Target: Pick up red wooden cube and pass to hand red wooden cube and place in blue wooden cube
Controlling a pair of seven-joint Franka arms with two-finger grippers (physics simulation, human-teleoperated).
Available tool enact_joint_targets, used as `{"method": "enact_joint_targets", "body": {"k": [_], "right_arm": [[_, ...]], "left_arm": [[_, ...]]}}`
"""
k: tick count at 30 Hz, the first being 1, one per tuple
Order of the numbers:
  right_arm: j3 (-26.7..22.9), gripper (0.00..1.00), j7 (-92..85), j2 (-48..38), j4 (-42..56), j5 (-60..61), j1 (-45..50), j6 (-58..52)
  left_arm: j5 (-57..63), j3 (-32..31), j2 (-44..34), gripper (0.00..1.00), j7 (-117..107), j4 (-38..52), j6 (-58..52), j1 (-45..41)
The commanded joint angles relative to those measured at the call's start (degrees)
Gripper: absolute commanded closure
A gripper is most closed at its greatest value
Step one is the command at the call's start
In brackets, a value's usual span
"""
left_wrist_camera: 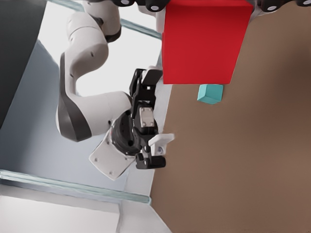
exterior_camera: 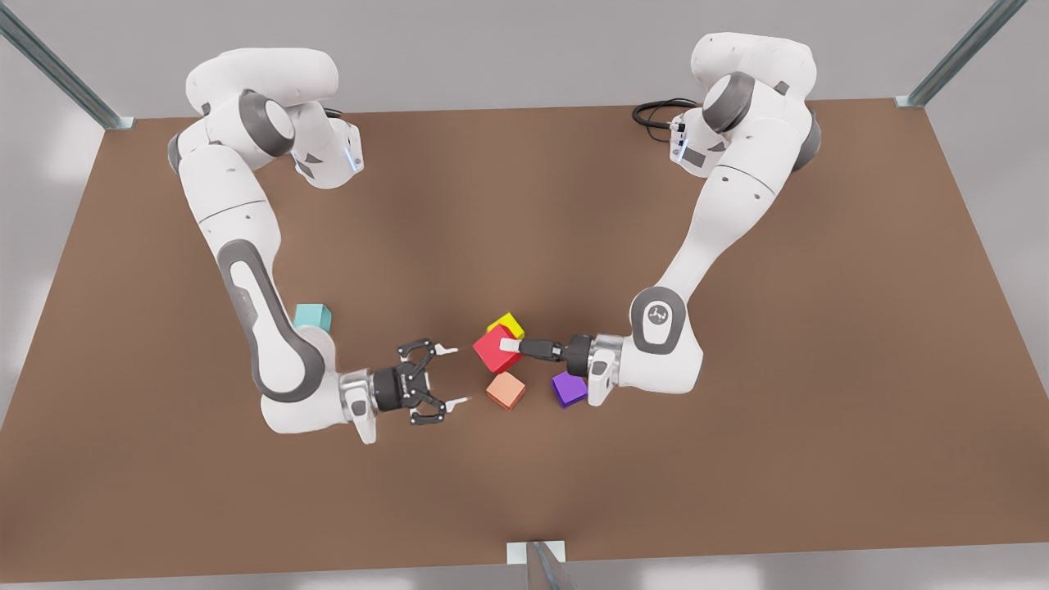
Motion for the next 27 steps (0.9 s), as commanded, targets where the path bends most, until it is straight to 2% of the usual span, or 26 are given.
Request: {"method": "enact_joint_targets", "body": {"k": [1,7,27], "right_arm": [[0.03,0.0,-13.83,-0.19,0.01,-0.13,-0.49,-3.02],[0.91,0.0,-14.97,-0.1,-2.36,0.49,0.13,-2.85],[0.91,0.0,-14.44,1.83,-1.39,5.85,3.64,0.93]], "left_arm": [[-0.3,-0.04,-0.1,0.33,9.01,0.02,1.41,-0.02],[-0.3,-0.04,-0.02,0.33,9.01,0.02,1.5,-0.02],[-0.65,-0.04,-0.1,0.33,8.92,-0.15,1.76,-0.64]]}}
